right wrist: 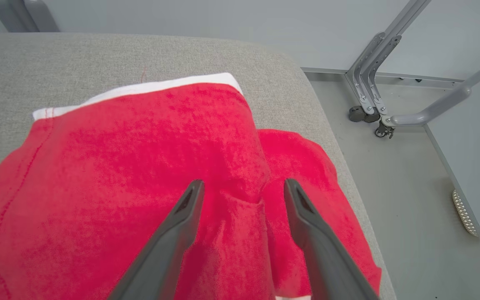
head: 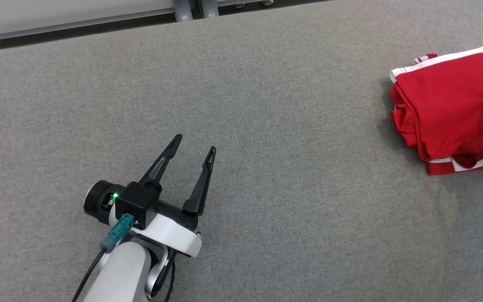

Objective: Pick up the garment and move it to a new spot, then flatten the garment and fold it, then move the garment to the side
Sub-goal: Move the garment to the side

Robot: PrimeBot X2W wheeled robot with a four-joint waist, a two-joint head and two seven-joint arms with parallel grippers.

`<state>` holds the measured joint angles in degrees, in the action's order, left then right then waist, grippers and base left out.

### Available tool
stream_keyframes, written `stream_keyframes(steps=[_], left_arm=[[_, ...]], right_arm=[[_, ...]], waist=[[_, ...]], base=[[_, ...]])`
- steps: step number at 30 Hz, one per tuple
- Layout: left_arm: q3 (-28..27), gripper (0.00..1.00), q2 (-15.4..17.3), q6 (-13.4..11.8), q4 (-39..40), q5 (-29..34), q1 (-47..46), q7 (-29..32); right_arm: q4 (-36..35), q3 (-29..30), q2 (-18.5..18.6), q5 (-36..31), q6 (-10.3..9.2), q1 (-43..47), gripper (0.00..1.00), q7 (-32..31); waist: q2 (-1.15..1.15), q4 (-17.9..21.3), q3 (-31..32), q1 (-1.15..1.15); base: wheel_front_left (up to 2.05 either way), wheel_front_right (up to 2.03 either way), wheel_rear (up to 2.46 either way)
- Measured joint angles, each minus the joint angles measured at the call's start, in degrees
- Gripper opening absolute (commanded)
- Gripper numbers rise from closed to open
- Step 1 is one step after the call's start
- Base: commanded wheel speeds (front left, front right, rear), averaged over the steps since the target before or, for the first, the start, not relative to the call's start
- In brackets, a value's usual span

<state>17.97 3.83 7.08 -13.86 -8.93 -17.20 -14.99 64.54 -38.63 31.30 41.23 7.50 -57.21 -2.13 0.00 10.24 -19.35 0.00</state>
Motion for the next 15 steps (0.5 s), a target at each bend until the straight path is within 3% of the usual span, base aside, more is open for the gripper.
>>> stream_keyframes(steps=[7, 15], left_arm=[[-1.0, 1.00, -0.3, -0.1, 0.3, -0.7, 0.9, 0.0], [-5.2, 1.00, -0.1, -1.0, 2.1, -1.8, 6.3, 0.0]], right_arm=[[5.5, 1.3, -2.1, -3.0, 0.00, -1.6, 1.00, 8.6], [2.5, 3.1, -5.2, -2.9, 0.00, 0.5, 1.00, 16.2]], waist=[[0.00, -0.8, 3.0, 0.00], [0.00, -2.0, 9.6, 0.00]], base=[[0.00, 0.00, 0.00], [0.00, 0.00, 0.00]])
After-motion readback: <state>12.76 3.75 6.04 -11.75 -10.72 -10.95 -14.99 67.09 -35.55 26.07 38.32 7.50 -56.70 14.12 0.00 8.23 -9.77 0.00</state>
